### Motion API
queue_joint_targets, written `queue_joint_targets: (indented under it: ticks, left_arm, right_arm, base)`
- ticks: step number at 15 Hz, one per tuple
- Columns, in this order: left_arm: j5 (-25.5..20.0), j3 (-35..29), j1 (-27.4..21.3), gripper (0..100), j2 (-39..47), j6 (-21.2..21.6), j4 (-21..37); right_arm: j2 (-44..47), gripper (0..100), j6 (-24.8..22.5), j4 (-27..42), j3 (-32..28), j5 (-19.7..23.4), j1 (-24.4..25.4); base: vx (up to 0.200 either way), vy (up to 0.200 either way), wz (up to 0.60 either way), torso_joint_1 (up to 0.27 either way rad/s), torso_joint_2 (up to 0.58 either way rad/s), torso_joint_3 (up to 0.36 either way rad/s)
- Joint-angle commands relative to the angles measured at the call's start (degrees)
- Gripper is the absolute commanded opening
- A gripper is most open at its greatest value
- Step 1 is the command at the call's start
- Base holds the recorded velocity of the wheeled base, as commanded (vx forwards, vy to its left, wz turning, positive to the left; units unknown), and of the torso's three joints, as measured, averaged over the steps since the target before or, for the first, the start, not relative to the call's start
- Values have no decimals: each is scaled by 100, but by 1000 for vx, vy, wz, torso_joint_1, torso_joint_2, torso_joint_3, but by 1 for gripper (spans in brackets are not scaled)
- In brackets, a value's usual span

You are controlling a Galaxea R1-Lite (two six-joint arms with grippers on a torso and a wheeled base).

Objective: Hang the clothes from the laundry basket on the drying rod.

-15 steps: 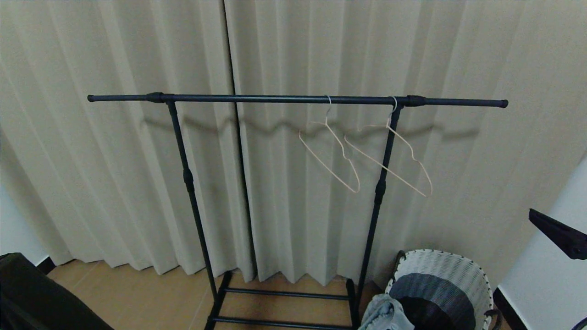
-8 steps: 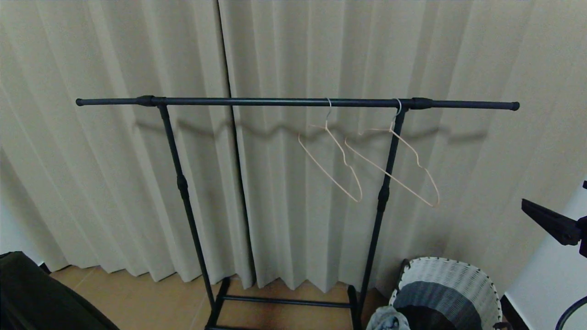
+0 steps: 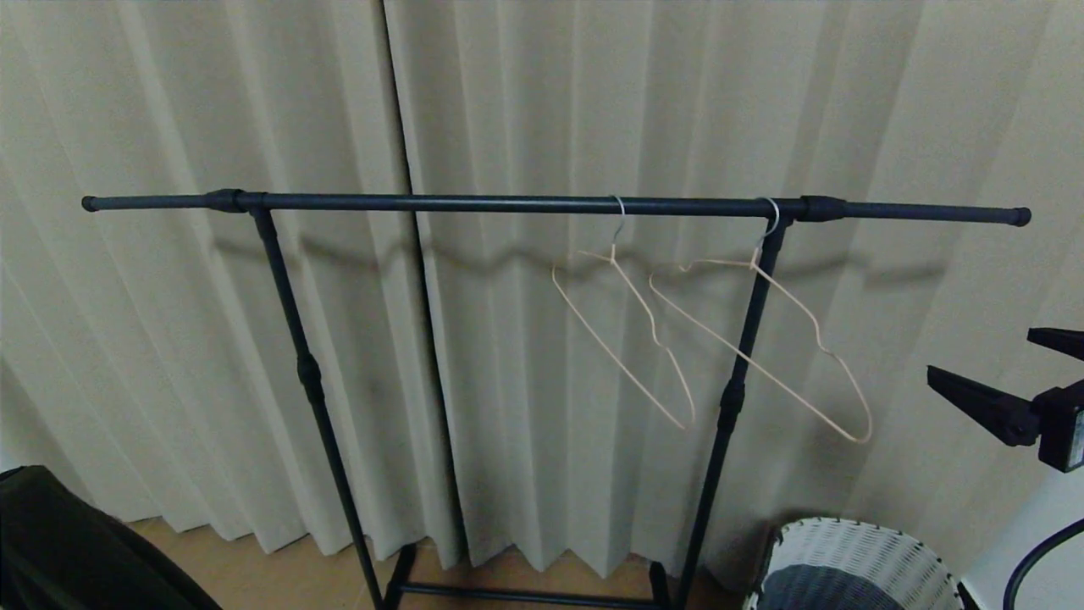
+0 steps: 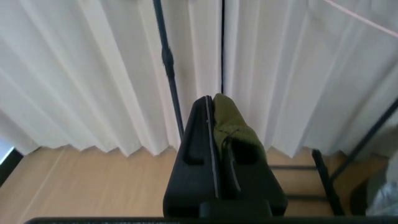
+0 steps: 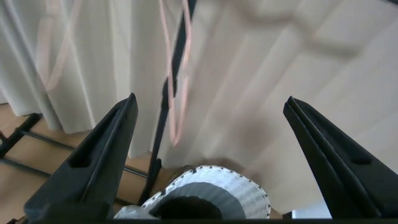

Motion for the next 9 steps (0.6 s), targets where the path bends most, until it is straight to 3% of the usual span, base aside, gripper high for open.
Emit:
queue_joint_targets:
  ticks: [1,3,7,9]
  left_arm:
    - [6,20,-2,0,16,-2,-2]
    - [6,46,-2,0,7,7,-2]
    - [6,64,-2,0,-2,15,-20]
    - [6,108,-2,0,7,24,-46]
  right_arm:
    - [201,100,-2,-8,-57,22,13]
    - [385,100,7,98,-232,22,224]
    - [921,100,7,1319,-1138,13,364]
    - [1343,100,7,1609,-1472,-5,364]
  base:
    - [200,0,0,2,7,-2]
    - [200,0,0,5,5,2]
    - [0,0,0,0,0,0]
    - [0,0,0,0,0,0]
